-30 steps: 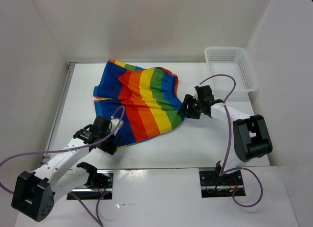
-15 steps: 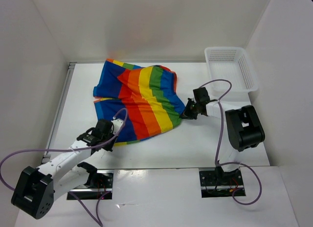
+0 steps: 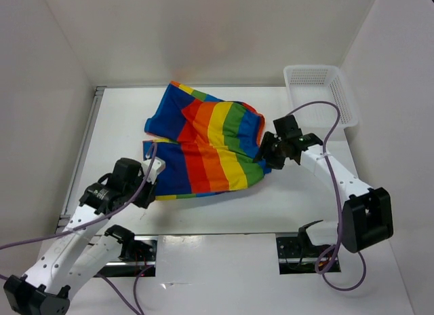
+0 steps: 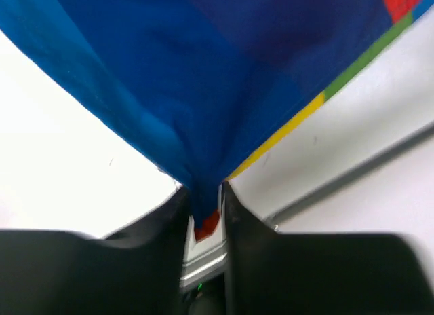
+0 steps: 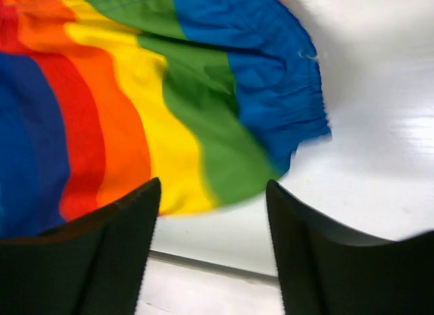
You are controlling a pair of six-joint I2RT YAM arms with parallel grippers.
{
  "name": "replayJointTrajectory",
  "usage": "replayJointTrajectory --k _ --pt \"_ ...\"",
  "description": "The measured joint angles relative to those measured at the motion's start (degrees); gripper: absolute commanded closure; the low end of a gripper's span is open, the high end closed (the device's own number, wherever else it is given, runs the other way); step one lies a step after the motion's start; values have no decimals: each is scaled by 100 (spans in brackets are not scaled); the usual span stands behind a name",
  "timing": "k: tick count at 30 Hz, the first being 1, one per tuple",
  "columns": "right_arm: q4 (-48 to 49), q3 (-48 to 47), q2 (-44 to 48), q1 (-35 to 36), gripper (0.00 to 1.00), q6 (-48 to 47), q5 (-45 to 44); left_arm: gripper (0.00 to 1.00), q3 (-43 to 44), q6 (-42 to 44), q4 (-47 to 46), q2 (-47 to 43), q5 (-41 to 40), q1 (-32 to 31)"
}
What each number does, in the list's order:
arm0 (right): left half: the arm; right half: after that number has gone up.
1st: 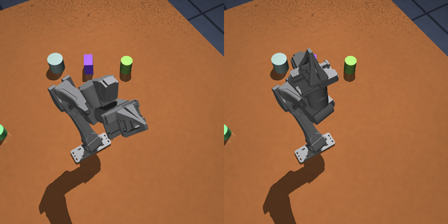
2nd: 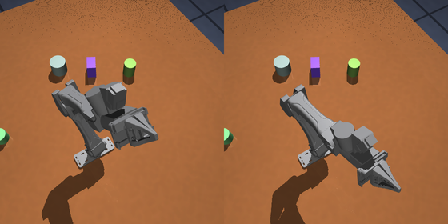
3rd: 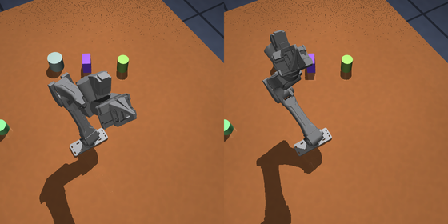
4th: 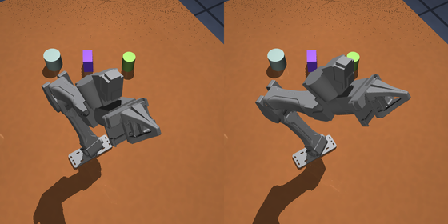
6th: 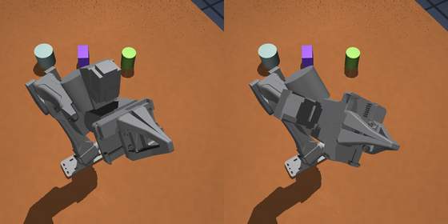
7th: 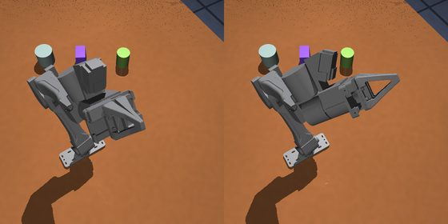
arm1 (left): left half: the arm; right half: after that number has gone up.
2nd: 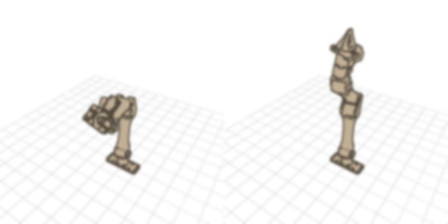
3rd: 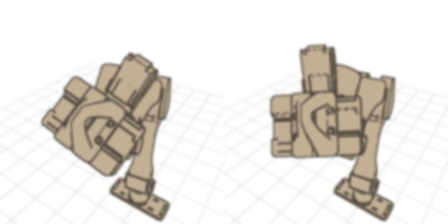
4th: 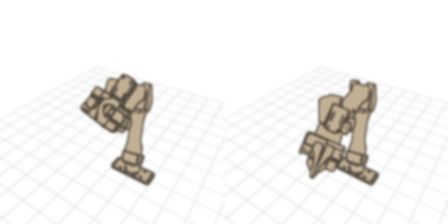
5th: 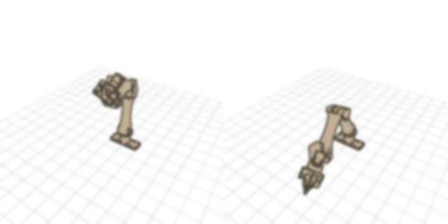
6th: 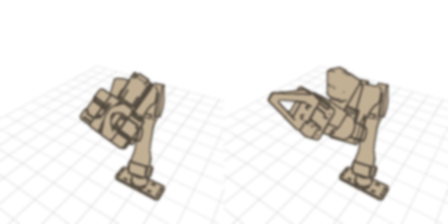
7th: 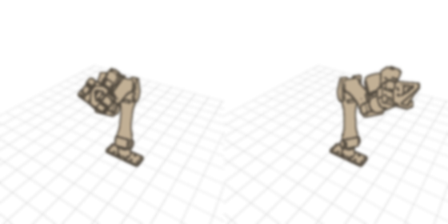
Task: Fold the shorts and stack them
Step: Flatten the shorts out
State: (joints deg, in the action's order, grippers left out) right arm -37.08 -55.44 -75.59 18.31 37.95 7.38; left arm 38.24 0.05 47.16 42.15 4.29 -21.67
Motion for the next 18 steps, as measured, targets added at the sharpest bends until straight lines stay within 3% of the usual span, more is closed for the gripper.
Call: replayJointTrajectory --k 1,2,5,11,18 --pt "-184 -109 -15 17 25 20 -37 55 9 -11 166 -111 22 -11" --pt "-345 -192 2 17 3 26 -105 42 9 -26 341 -179 46 -24" --pt "-769 -470 232 17 3 37 -389 25 7 -4 555 -262 44 -28" --pt "-603 -1432 378 20 5 -125 -754 20 136 -22 -553 323 -46 136" --pt "374 -3025 -2103 17 5 -855 -861 17 1606 -26 -2566 3053 48 1325"
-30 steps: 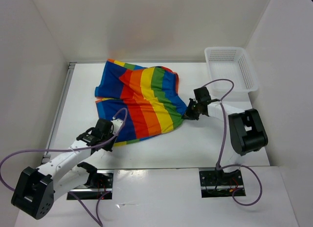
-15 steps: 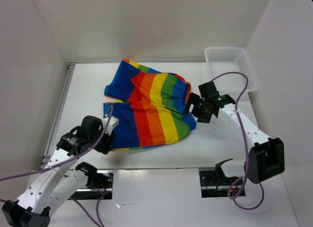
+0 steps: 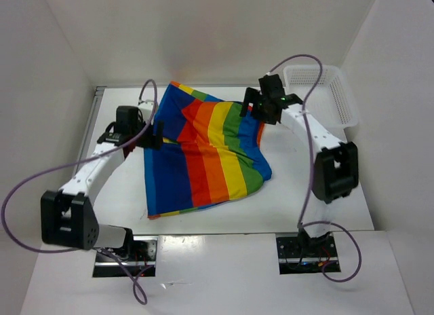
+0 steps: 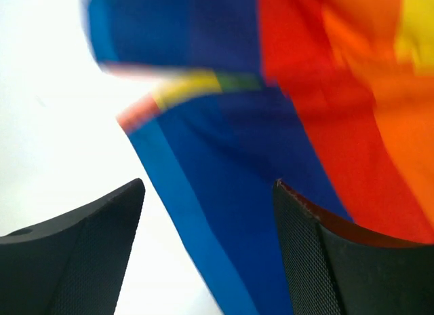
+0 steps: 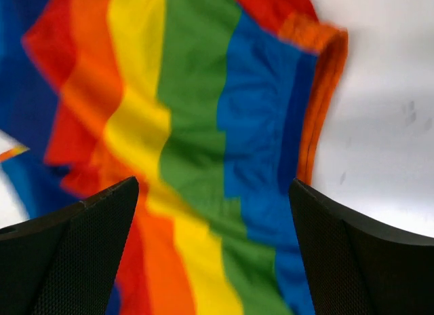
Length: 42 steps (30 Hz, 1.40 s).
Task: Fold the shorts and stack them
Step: Flatten the shorts out
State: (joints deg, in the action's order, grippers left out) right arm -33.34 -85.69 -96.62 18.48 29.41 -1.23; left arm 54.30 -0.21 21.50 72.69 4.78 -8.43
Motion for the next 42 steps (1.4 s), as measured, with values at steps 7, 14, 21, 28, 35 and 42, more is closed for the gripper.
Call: replayJointTrajectory --k 7,14,21,28,35,42 --pt "131 -1381 -2037 -39 5 -789 -356 13 1394 0 -986 2090 -153 409" --pt "122 -1891 -2723 -52 5 -1154 -533 12 2822 0 -962 4325 -710 546" --pt "125 -1978 -2870 -103 5 -1244 -629 40 2859 -4 -975 4607 -949 669" --pt "136 -2402 -3182 -164 5 -1327 -861 96 2564 -17 -1436 4597 -1047 645" --pt "136 -2712 -3779 -227 35 -1449 -879 97 1738 2 -1690 4037 -1128 636" --pt "142 -2883 -4046 -291 85 -1545 -662 28 1751 13 -494 3477 -846 660"
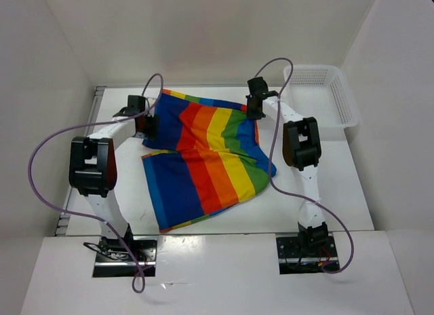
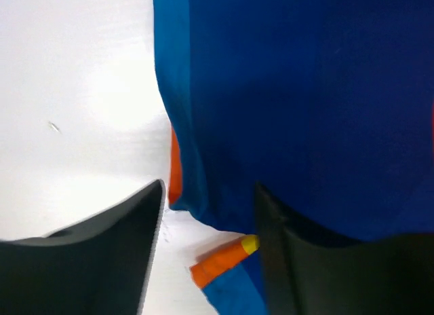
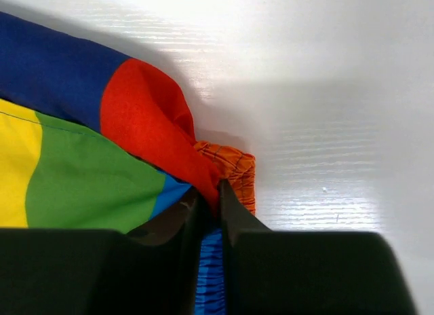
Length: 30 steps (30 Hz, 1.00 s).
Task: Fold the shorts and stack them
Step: Flatten the shorts out
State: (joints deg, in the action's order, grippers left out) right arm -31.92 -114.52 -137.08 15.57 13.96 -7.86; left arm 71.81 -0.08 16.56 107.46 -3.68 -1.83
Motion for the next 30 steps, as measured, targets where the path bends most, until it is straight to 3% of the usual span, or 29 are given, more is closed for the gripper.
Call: replayJointTrajectory --k 2,10,15,22,30 --pt "70 70 22 -9 100 -57 63 23 448 0 214 61 59 17" --pt "435 1412 874 20 100 -470 457 17 4098 -9 151 1801 686 87" --pt "581 2365 1620 210 100 -857 584 15 4935 -13 101 2791 778 63" --pt "741 2538 1860 485 100 -1185 739 14 6094 -11 214 4074 782 -94" --pt "726 2538 1860 579 100 -1322 721 17 6721 -13 271 4441 717 -195"
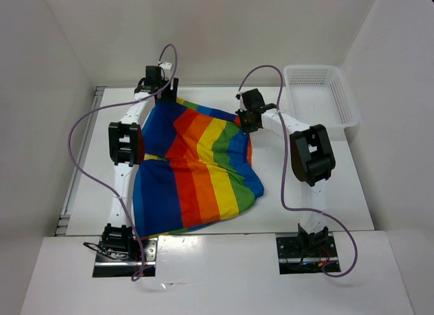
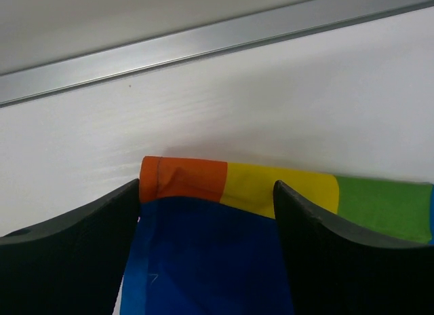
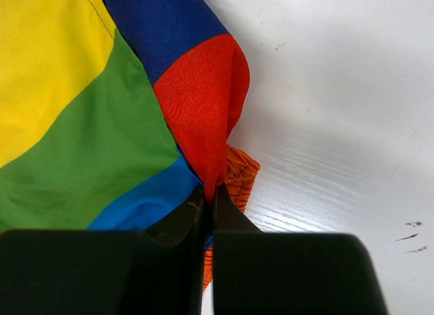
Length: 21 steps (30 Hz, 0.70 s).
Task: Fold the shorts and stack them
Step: Flatten the shorts out, then fold the shorts
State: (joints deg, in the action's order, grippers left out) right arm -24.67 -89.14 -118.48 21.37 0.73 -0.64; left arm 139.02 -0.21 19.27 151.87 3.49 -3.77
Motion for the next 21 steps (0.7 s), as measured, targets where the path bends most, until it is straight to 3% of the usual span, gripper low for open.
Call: replayJointTrajectory --k 4,7,10,11,12,14,15,21 --pt "-13 -11 -4 0 100 -22 -7 17 101 2 103 118 -173 28" --pt "-35 -46 -11 0 100 -24 -11 17 866 2 466 595 -378 48" --pt "-35 -70 -22 0 100 -24 -15 39 1019 -17 577 726 -420 59" --pt "-37 -81 -33 0 100 -24 -17 50 1043 -11 647 728 -413 59" --pt "-33 -85 -50 0 100 -26 -17 76 1071 -13 708 728 -365 59" --pt "-39 -94 -74 0 100 -26 -46 96 1132 -24 841 737 -273 63" --pt "-42 -96 -85 0 100 -26 -66 100 1165 -9 905 739 -201 66" --pt "-278 -579 -101 -66 100 92 -249 100 1467 7 1222 688 205 127"
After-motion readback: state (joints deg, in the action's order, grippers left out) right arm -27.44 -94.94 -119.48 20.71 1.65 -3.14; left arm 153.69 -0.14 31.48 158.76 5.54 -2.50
